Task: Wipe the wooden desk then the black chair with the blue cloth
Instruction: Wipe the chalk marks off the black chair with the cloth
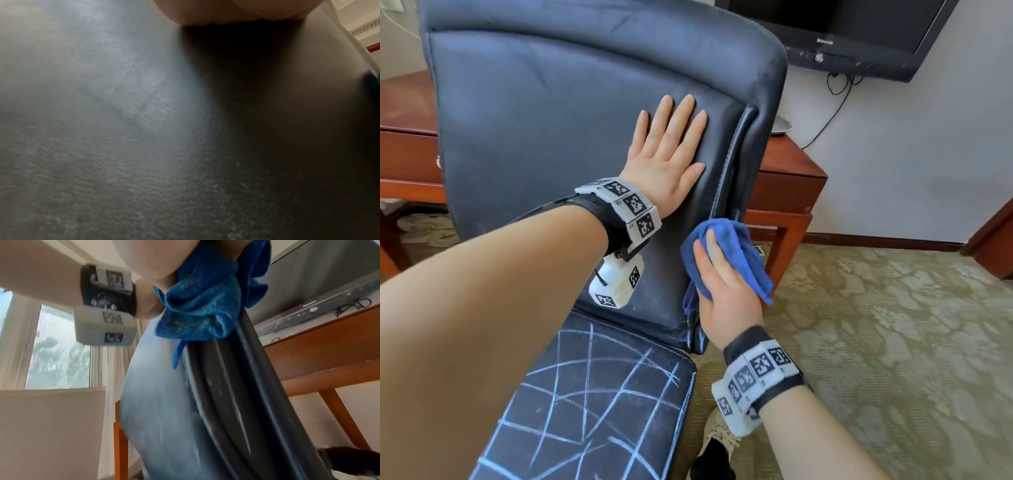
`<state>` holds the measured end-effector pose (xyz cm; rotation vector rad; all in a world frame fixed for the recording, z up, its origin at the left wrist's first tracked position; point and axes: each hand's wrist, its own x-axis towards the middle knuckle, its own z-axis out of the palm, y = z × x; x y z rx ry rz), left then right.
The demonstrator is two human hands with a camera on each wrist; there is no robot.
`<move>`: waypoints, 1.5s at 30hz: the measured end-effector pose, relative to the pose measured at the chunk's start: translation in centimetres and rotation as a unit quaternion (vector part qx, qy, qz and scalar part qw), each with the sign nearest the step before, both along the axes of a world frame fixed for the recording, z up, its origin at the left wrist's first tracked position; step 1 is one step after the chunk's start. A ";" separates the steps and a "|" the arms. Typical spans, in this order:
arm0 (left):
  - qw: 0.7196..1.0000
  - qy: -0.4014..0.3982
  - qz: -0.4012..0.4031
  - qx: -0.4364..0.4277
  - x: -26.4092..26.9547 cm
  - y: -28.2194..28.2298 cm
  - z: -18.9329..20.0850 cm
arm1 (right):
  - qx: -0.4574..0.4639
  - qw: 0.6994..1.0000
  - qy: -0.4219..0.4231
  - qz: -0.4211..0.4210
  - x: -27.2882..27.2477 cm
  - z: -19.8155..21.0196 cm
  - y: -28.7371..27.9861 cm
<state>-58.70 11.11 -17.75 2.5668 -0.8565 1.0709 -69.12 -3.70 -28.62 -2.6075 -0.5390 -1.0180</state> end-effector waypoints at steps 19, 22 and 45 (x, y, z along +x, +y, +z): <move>0.999 0.015 0.025 0.018 0.1 -0.2 -0.3 | -0.010 0.985 0.138 -0.107 0.5 -3.7 -2.4; 0.999 0.011 0.026 0.017 0.1 -0.3 -0.2 | 0.082 0.992 0.070 -0.063 1.3 -0.8 -3.1; 1.000 0.019 0.002 0.001 -0.5 -0.4 -0.7 | 0.379 0.921 0.084 0.024 3.1 -0.6 -3.5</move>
